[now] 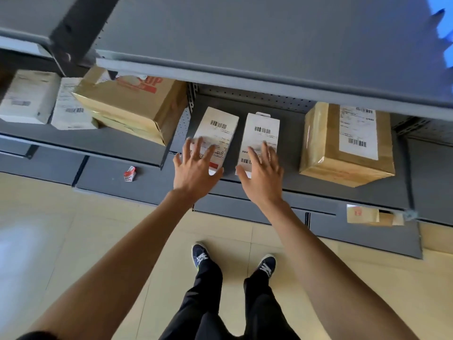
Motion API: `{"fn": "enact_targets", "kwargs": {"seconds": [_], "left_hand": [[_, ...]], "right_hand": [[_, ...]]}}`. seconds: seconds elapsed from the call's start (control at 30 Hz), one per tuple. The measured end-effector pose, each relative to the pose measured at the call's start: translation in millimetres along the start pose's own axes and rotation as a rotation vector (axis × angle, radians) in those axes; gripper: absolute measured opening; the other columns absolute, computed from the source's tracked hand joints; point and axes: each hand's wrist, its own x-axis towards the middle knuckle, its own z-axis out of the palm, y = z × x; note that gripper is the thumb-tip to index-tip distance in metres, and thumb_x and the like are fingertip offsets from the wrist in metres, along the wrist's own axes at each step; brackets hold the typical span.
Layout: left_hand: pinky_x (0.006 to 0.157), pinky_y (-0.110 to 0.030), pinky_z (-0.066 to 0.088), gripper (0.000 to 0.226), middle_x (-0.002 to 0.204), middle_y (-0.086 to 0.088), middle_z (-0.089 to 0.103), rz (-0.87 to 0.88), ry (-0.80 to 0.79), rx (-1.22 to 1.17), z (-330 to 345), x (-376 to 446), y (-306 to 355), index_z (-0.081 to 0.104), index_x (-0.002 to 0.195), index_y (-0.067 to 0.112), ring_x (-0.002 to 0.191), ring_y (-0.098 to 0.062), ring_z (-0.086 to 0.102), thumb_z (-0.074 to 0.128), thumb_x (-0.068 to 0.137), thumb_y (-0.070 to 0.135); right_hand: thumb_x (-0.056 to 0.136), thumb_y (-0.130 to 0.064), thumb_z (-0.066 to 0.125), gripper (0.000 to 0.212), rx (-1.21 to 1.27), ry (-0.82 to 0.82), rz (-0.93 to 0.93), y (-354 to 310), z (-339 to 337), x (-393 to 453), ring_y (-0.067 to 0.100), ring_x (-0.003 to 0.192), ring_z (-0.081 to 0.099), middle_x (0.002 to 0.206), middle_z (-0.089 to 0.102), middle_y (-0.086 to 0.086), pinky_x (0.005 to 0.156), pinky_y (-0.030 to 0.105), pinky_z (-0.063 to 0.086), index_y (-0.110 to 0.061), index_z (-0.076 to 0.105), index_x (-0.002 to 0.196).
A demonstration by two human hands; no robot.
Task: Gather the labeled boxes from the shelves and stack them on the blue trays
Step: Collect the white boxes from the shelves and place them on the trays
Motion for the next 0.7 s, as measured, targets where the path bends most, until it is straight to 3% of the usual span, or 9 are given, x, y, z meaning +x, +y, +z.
{"fn": "enact_targets", "kwargs": {"seconds": [0.13, 0.33, 0.57, 0.7], "left_hand": [[0.112, -0.061, 0.035, 0.074, 0.163, -0.005, 0.018, 0.042, 0.014, -0.067, 7, 3, -10, 0.036, 0.151, 0.029, 0.151, -0.035, 0.010, 0.060, 0.089, 0.061], [0.109, -0.062, 0.038, 0.071, 0.161, -0.006, 0.021, 0.067, 0.037, -0.076, 12, -1, -14, 0.038, 0.149, 0.027, 0.150, -0.037, 0.014, 0.062, 0.088, 0.054], [0.108, -0.061, 0.037, 0.073, 0.159, -0.008, 0.025, 0.065, 0.054, -0.096, 15, -17, -13, 0.043, 0.145, 0.027, 0.149, -0.038, 0.016, 0.059, 0.079, 0.054], [0.102, -0.059, 0.043, 0.069, 0.154, -0.006, 0.029, 0.071, 0.084, -0.096, 13, -15, -12, 0.044, 0.141, 0.029, 0.142, -0.037, 0.026, 0.065, 0.080, 0.051]], "right_hand": [[0.095, -0.056, 0.051, 0.051, 0.014, 0.099, 0.036, -9, 15, 3, 0.032, 0.148, 0.027, 0.158, 0.035, 0.011, 0.094, 0.056, 0.046, -0.024, 0.053, 0.134], [0.090, -0.056, 0.056, 0.051, 0.017, 0.153, 0.066, -12, 26, 0, 0.029, 0.147, 0.028, 0.157, 0.036, 0.007, 0.086, 0.055, 0.049, -0.025, 0.054, 0.130], [0.090, -0.050, 0.055, 0.048, 0.032, 0.200, 0.028, 2, 34, -33, 0.023, 0.149, 0.026, 0.160, 0.033, 0.000, 0.090, 0.044, 0.043, -0.027, 0.056, 0.132], [0.089, -0.049, 0.053, 0.049, 0.034, 0.244, 0.035, 3, 38, -45, 0.024, 0.148, 0.028, 0.159, 0.036, 0.000, 0.096, 0.047, 0.038, -0.027, 0.058, 0.132]]}}
